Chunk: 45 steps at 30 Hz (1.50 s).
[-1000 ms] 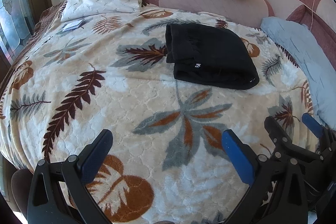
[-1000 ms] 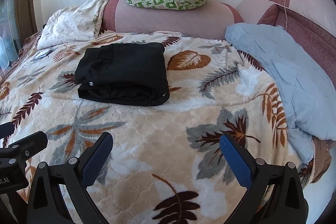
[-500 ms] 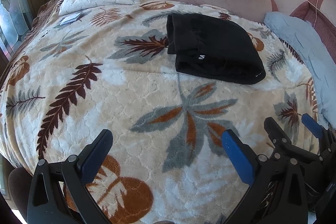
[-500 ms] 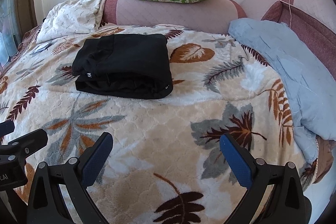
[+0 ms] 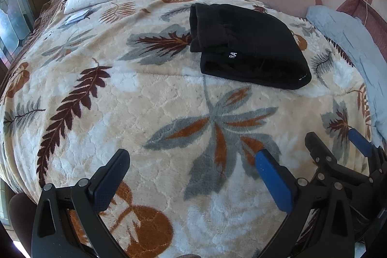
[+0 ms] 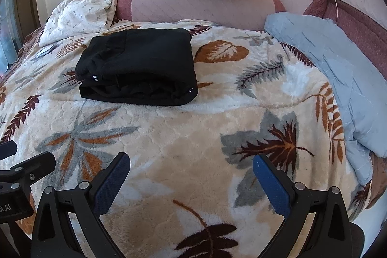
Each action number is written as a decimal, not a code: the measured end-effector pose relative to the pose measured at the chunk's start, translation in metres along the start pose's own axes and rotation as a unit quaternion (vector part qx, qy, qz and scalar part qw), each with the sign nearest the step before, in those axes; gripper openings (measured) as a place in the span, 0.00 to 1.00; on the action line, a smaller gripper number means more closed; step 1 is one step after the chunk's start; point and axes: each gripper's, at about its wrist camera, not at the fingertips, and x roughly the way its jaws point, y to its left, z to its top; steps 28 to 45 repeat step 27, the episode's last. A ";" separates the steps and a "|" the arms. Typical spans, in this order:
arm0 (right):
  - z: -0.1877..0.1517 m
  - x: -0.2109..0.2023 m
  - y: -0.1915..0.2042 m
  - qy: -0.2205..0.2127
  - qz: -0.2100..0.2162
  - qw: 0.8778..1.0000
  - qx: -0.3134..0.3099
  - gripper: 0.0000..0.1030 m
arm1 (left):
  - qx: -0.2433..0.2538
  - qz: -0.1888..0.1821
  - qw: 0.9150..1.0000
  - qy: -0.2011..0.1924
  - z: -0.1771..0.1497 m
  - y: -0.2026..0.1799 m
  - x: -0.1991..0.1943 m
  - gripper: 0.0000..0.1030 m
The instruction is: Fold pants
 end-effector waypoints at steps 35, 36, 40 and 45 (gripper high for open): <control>0.013 0.000 0.018 -0.020 0.009 0.999 -0.034 1.00 | -0.020 0.005 1.000 -0.018 0.007 0.018 -0.006 1.00; 0.013 0.000 0.018 -0.020 0.009 0.999 -0.034 1.00 | -0.020 0.005 1.000 -0.018 0.007 0.018 -0.006 1.00; 0.013 0.000 0.018 -0.020 0.009 0.999 -0.034 1.00 | -0.020 0.005 1.000 -0.018 0.007 0.018 -0.006 1.00; 0.013 0.000 0.018 -0.020 0.009 0.999 -0.034 1.00 | -0.020 0.005 1.000 -0.018 0.007 0.018 -0.006 1.00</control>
